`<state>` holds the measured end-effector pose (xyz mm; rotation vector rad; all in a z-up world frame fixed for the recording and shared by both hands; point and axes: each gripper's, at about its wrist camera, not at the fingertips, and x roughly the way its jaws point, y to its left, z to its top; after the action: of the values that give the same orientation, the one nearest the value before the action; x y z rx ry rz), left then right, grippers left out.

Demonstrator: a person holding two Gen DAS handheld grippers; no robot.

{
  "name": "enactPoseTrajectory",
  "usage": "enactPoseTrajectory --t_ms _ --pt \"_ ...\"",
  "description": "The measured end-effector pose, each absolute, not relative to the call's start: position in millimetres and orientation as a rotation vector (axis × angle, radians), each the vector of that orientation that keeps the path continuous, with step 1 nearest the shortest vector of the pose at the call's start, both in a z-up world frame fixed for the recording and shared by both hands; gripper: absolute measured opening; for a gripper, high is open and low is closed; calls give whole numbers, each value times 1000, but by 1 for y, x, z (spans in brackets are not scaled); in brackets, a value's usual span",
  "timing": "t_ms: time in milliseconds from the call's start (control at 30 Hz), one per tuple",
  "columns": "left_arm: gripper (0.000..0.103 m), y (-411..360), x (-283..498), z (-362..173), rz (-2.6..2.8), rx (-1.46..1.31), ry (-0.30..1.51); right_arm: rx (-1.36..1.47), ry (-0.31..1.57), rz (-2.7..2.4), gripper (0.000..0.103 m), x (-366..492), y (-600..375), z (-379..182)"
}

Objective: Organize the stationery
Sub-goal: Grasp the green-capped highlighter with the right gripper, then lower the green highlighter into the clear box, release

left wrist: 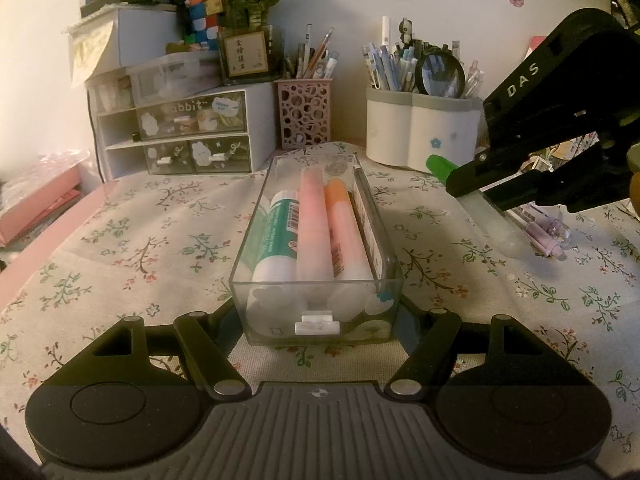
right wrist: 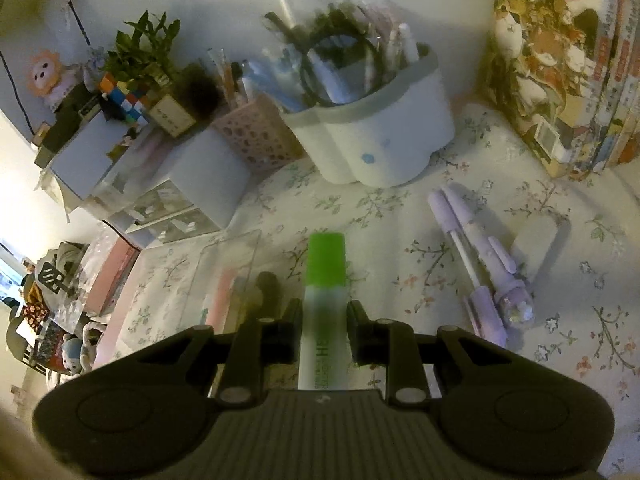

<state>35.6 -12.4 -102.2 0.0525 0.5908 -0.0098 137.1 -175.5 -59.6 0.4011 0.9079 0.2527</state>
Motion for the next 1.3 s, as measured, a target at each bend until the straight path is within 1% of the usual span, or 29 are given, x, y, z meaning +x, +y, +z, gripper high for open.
enactPoseTrajectory --t_ms 233,533,833,1067,1300 --pt "73 -15 35 -103 -2 59 588 409 916 274 26 136 -173 -44" --pt "73 -14 34 -102 -6 50 589 425 980 434 26 142 -126 -19" --pt "73 -14 34 -101 -9 49 589 424 1042 398 26 166 -94 -29" --pt "73 -14 34 -101 -9 48 589 309 1092 356 26 176 -71 -34" --pt "73 -14 36 -102 -13 48 590 319 1103 342 26 178 -76 -40"
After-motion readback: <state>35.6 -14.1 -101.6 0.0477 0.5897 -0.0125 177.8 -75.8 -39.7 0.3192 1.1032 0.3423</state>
